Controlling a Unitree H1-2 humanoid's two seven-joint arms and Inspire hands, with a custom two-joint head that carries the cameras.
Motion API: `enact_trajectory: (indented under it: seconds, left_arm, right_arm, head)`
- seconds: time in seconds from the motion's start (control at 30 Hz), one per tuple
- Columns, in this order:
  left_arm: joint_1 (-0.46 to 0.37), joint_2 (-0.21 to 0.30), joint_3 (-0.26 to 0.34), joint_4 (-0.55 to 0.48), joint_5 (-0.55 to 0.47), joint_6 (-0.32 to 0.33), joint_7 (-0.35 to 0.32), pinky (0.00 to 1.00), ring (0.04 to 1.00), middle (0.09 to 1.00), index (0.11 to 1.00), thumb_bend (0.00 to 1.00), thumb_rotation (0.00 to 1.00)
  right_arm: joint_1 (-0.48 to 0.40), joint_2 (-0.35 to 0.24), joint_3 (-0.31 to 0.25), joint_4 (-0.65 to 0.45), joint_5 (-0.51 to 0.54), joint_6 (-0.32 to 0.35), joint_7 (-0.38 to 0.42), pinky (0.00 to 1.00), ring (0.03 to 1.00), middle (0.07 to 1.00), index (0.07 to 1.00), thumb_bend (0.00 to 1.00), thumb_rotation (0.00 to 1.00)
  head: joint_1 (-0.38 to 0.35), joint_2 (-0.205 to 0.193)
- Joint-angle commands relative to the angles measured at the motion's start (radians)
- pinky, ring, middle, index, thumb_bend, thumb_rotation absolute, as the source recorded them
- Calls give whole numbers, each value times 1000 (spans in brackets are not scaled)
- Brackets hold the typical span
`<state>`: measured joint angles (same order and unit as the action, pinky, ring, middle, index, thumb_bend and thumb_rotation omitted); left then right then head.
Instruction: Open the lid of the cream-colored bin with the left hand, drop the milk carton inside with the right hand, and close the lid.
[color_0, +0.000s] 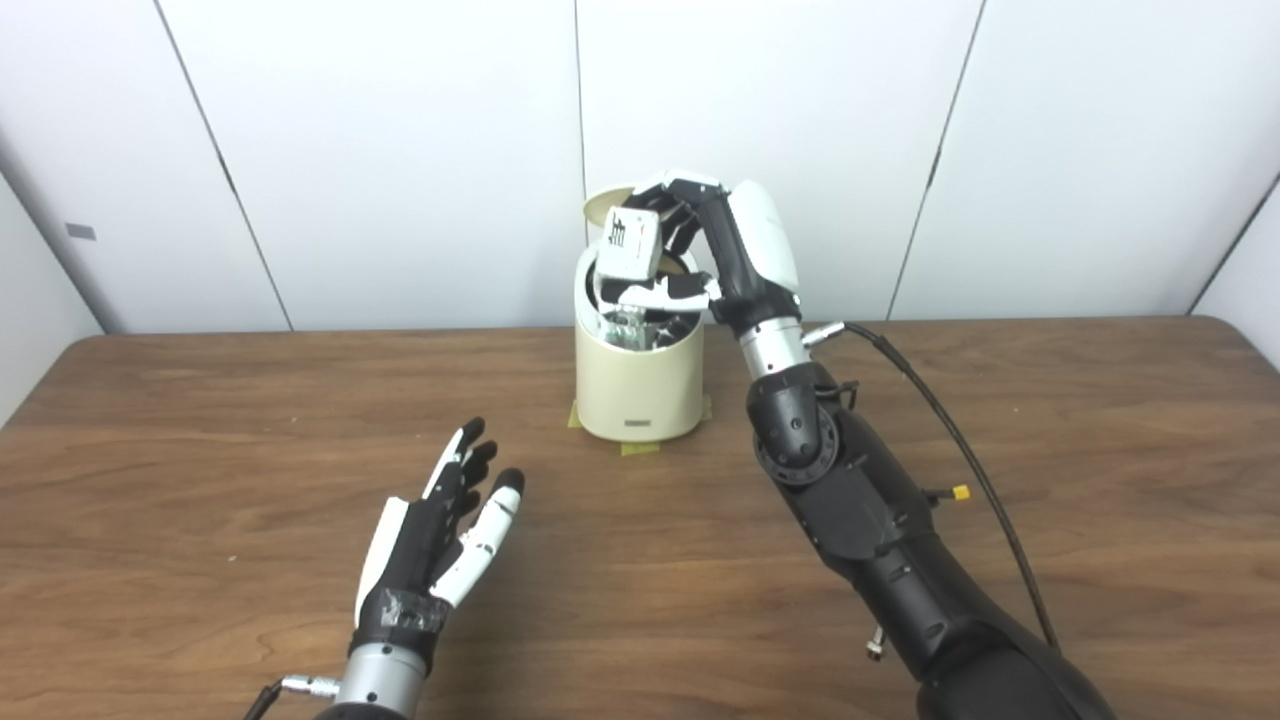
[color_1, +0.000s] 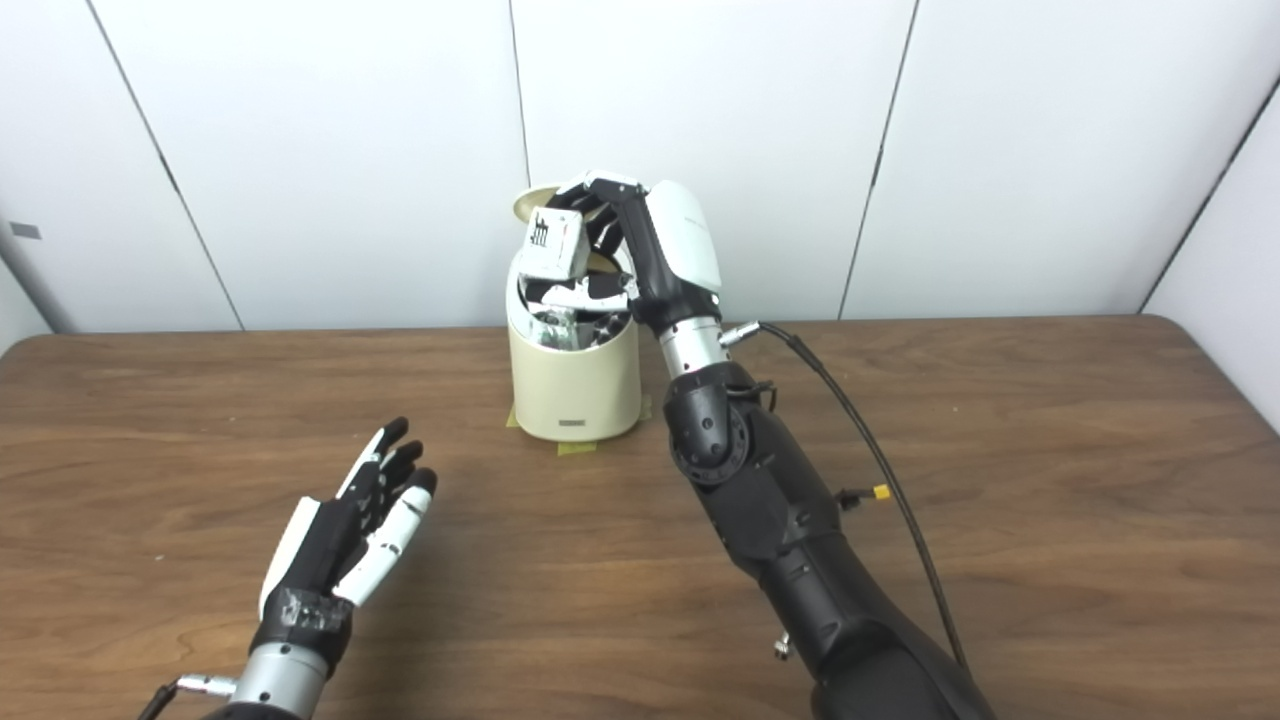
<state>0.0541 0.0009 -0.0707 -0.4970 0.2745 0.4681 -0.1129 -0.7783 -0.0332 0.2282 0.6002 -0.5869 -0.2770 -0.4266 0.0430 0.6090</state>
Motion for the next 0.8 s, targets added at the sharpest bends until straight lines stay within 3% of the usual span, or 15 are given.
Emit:
enact_trajectory:
  seconds: [0.0,0.03,0.07,0.1,0.17,0.23,0.3,0.4,0.6,0.73,0.77]
  left_arm:
    - [2,-4,-1,-45,-7,-10,13,952,960,946,991,415,651]
    - [3,-4,0,-45,-9,-9,12,954,961,947,991,413,650]
    - [4,-3,1,-46,-10,-9,12,960,963,949,992,411,645]
    - [4,-3,1,-46,-11,-10,12,962,963,949,991,409,641]
    - [4,-1,2,-46,-14,-10,10,963,965,950,992,400,626]
    - [5,1,2,-46,-13,-9,9,964,966,952,992,393,605]
    - [4,3,0,-45,-8,-9,9,959,964,950,988,386,586]
    - [3,6,-4,-41,-3,-9,8,950,959,948,987,367,547]
    - [-4,13,-11,-30,4,-15,6,946,951,942,981,335,504]
    - [-11,16,-7,-17,0,-22,8,956,950,943,980,320,476]
    - [-13,17,-6,-15,0,-24,9,960,951,942,976,323,470]
  right_arm:
    - [-34,-12,6,-55,-20,8,2,374,410,493,539,512,0]
    - [-31,-14,9,-60,-24,11,6,406,419,507,521,515,0]
    - [-28,-16,11,-63,-25,14,12,460,525,606,530,607,78]
    - [-25,-18,13,-67,-26,18,16,494,577,650,574,778,99]
    - [-21,-18,15,-76,-28,40,28,564,658,713,623,944,148]
    - [-16,-16,15,-92,-38,73,37,624,709,744,652,984,215]
    - [-12,-14,15,-105,-45,93,38,654,738,765,674,977,262]
    - [-8,-11,16,-116,-61,100,14,681,754,775,680,928,248]
    - [-4,-13,9,-126,-72,89,-29,626,680,681,637,880,215]
    - [6,-18,-4,-138,-64,69,-60,522,593,620,586,847,179]
    - [12,-19,-11,-144,-51,55,-65,460,541,579,514,609,149]
  head:
    - [1,0]
    - [0,0]
    - [0,0]
    - [-1,0]
    - [-2,-1]
    - [-2,-1]
    - [-3,-1]
    - [-6,-2]
    - [-9,-7]
    - [-16,-13]
    - [-16,-13]
